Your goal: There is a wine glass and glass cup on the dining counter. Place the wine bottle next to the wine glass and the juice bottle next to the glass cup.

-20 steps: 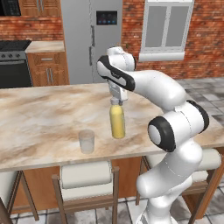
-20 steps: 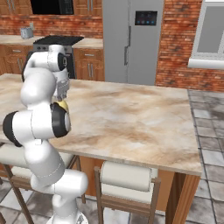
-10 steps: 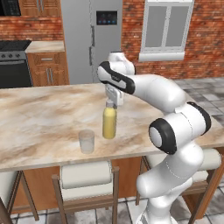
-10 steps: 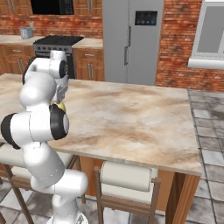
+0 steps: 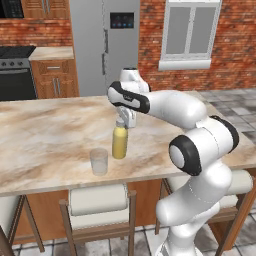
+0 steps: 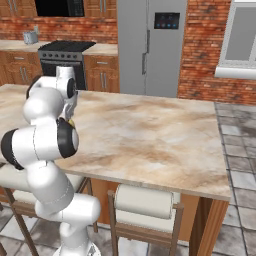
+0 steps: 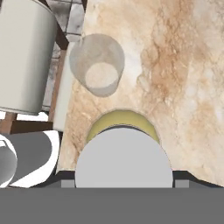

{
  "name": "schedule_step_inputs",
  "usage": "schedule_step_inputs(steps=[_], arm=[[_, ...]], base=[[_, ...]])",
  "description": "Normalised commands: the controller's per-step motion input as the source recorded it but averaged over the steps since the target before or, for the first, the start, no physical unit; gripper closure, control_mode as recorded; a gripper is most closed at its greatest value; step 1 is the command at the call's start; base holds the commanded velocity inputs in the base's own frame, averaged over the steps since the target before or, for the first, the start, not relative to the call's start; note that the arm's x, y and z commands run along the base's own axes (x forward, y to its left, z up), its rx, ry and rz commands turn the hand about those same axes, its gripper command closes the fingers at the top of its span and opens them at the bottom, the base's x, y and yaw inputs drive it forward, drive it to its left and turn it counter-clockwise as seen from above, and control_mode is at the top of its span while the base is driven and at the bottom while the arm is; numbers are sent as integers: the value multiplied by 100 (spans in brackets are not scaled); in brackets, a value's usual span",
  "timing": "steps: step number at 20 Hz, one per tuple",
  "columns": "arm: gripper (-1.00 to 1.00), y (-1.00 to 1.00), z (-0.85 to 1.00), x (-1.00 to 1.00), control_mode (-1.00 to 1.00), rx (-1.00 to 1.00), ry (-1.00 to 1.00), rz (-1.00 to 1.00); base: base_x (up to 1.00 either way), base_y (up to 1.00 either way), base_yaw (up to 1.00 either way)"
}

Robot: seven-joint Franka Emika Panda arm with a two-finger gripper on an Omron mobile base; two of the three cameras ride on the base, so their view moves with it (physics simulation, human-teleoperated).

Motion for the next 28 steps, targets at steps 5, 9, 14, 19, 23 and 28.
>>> schedule_step_inputs(steps=[5, 9, 14, 19, 23, 28], arm=[[100, 11, -30, 22, -100, 5, 0, 0], [100, 12, -33, 19, -100, 5, 0, 0], [100, 10, -30, 13, -100, 0, 0, 0], [100, 7, -25, 17, -100, 0, 1, 0], [100, 11, -30, 4, -100, -1, 1, 0], [100, 16, -36, 0, -100, -9, 3, 0]], base=[[0, 0, 0], [0, 0, 0], [0, 0, 0], [0, 0, 0], [0, 0, 0], [0, 0, 0]])
